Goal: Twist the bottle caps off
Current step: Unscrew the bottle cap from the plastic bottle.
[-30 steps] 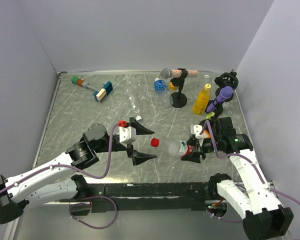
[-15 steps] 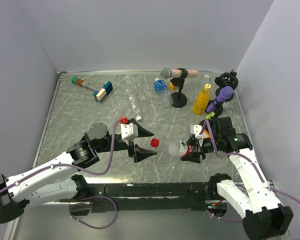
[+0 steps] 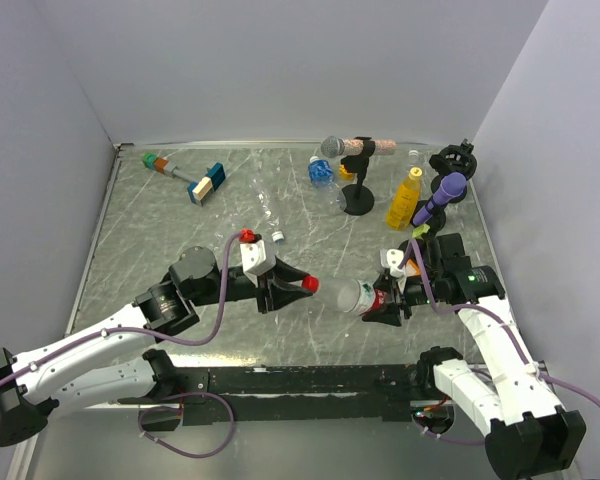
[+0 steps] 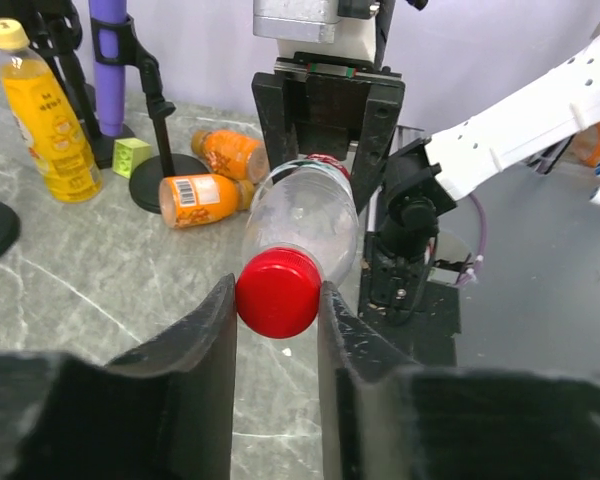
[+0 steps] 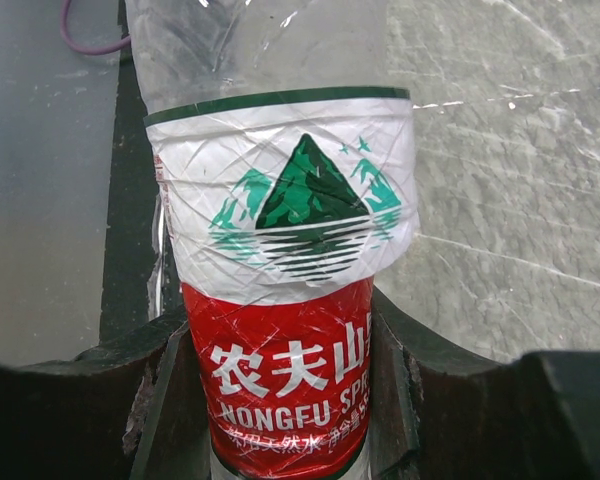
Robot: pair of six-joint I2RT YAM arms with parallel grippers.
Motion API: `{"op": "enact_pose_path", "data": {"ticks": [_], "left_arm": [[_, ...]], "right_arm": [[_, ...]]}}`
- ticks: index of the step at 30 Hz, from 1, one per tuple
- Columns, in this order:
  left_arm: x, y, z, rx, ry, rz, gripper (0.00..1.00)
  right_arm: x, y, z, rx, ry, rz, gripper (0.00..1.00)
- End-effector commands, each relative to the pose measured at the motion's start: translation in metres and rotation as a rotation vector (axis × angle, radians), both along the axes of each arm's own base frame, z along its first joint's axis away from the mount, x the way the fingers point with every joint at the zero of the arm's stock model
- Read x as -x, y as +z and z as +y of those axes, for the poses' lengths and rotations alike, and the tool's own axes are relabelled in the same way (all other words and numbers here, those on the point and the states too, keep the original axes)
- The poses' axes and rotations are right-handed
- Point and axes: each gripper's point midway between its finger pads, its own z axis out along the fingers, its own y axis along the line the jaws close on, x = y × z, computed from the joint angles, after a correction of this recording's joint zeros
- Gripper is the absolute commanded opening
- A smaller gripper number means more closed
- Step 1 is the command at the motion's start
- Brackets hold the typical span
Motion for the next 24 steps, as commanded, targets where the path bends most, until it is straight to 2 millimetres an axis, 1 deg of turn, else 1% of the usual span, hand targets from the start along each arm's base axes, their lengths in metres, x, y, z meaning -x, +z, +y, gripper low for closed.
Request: {"op": "enact_pose_path", "data": {"ticks": [1, 2, 3, 7, 9, 14, 18, 21, 23, 24], "left_arm": [[0.0, 0.024, -0.001, 0.055, 0.003, -0.007, 0.16], [0.0, 0.023, -0.002, 0.049, -0.002, 0.0, 0.06], [-0.001, 0.022, -0.003, 0.045, 0.002, 0.018, 0.01], [-0.002, 0.02, -0.004, 0.043, 0.024, 0.1, 0.01], [-0.007, 0.021, -0.002, 0.048, 0.07, 0.168, 0.01], [-0.024, 0.022, 0.004, 0.07, 0.23, 0.427, 0.01], [-0.027, 0.019, 0.006, 0.096, 0.31, 0.656, 0.01], [-0.026, 0.012, -0.001, 0.102, 0.344, 0.856, 0.01], [-0.026, 0.008, -0.007, 0.037, 0.377, 0.971, 0.01], [-0.027, -0.002, -0.011, -0.006, 0.406, 1.028, 0.01]], "right_arm": [[0.002, 0.006, 0.004, -0.044, 0.027, -0.018, 0.31], [0.001, 0.006, 0.004, -0.044, 0.027, -0.017, 0.31], [0.002, 0.006, 0.004, -0.044, 0.027, -0.018, 0.31], [0.0, 0.006, 0.004, -0.042, 0.021, -0.019, 0.32], [-0.001, 0.005, 0.004, -0.037, 0.013, -0.018, 0.32], [-0.003, 0.004, 0.003, -0.034, 0.005, -0.018, 0.32], [-0.005, 0.003, 0.003, -0.029, 0.0, -0.014, 0.32], [-0.005, 0.003, 0.003, -0.028, -0.003, -0.011, 0.32], [-0.005, 0.002, 0.003, -0.028, -0.002, -0.008, 0.32], [-0.006, 0.002, 0.003, -0.025, -0.004, -0.007, 0.32]]}}
